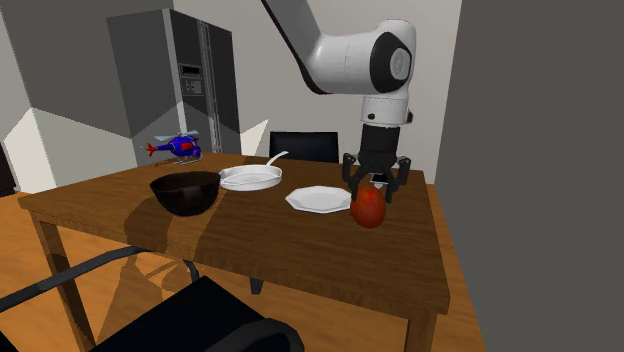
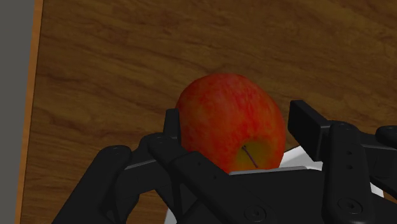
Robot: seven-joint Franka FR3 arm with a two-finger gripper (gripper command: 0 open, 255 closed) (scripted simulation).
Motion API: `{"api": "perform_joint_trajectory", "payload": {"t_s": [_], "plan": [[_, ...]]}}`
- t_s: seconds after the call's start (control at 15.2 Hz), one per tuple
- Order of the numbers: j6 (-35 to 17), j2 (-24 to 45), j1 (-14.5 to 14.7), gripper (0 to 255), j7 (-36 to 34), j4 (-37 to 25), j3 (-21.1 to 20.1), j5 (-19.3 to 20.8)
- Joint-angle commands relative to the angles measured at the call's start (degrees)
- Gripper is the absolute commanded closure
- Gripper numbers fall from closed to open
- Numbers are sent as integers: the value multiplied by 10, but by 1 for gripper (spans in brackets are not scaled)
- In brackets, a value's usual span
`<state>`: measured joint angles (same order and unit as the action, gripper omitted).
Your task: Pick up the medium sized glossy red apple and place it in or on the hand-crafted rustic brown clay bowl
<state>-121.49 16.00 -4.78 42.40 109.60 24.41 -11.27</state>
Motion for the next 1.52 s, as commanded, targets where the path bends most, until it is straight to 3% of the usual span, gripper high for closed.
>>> {"api": "perform_joint_trajectory", "payload": {"t_s": [0.0, 0.4, 1.45], "plan": [[0, 1, 0, 255, 0, 1, 0, 0], [0, 1, 0, 255, 0, 0, 0, 0], [108, -46, 5, 255, -23, -67, 8, 29]]}}
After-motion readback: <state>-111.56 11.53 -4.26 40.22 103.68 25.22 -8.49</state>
